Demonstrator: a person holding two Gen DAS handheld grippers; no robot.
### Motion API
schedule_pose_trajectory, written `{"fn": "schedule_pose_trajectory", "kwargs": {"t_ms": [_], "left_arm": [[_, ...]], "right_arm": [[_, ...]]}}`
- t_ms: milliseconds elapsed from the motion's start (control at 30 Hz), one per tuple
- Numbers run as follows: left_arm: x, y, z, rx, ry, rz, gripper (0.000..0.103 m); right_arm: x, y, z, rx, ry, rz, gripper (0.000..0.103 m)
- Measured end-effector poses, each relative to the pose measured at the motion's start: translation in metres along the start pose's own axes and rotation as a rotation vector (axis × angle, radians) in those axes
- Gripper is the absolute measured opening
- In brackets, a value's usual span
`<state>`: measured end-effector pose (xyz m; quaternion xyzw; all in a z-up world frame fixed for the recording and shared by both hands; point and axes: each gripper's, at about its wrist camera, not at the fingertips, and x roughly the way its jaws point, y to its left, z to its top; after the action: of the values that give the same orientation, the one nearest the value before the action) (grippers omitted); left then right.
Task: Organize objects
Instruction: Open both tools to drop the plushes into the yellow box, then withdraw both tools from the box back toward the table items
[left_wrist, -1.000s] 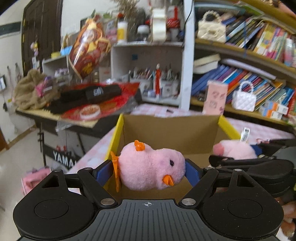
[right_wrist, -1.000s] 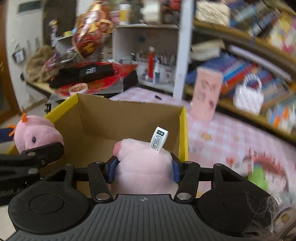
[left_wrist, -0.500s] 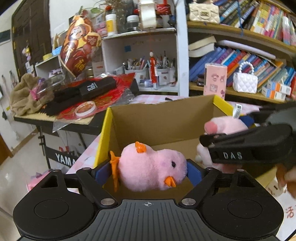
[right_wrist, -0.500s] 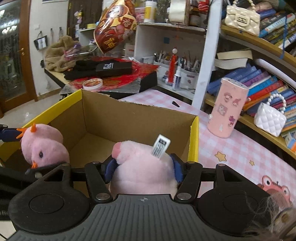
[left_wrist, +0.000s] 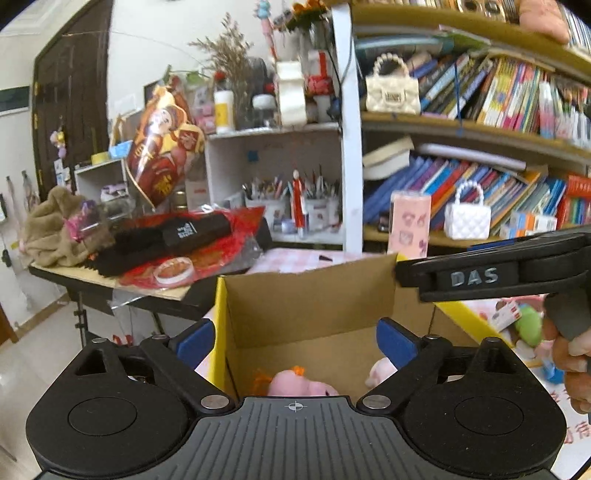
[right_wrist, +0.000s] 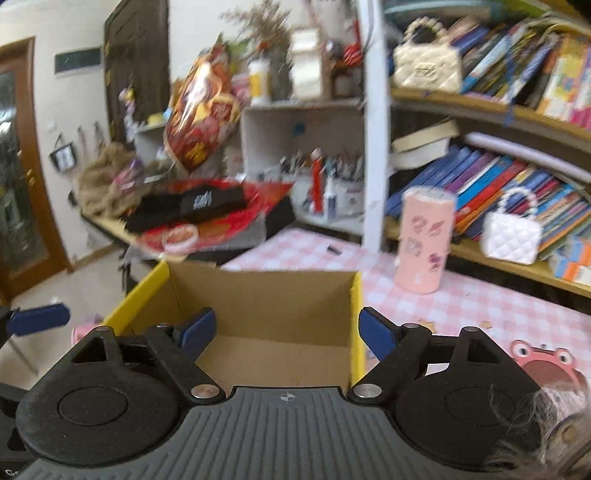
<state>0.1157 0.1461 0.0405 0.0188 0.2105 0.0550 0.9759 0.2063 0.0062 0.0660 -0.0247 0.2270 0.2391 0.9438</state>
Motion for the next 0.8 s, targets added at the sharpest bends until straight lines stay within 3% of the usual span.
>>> {"fn": "schedule_pose_trajectory", "kwargs": {"t_ms": [233,800], "left_arm": [[-0.032,0.014,-0.016,-0.053,0.002,0.006,0.098],[-0.097,0.033,-0.082,-0.099,0.175,-0.002,0.098]], "right_arm": [[-0.045,0.006,-0.017,0.045,-0.019,-0.114,0.084],[-0.112,0.067,-0.116,0.127,0.195,-0.264,0.084]]}}
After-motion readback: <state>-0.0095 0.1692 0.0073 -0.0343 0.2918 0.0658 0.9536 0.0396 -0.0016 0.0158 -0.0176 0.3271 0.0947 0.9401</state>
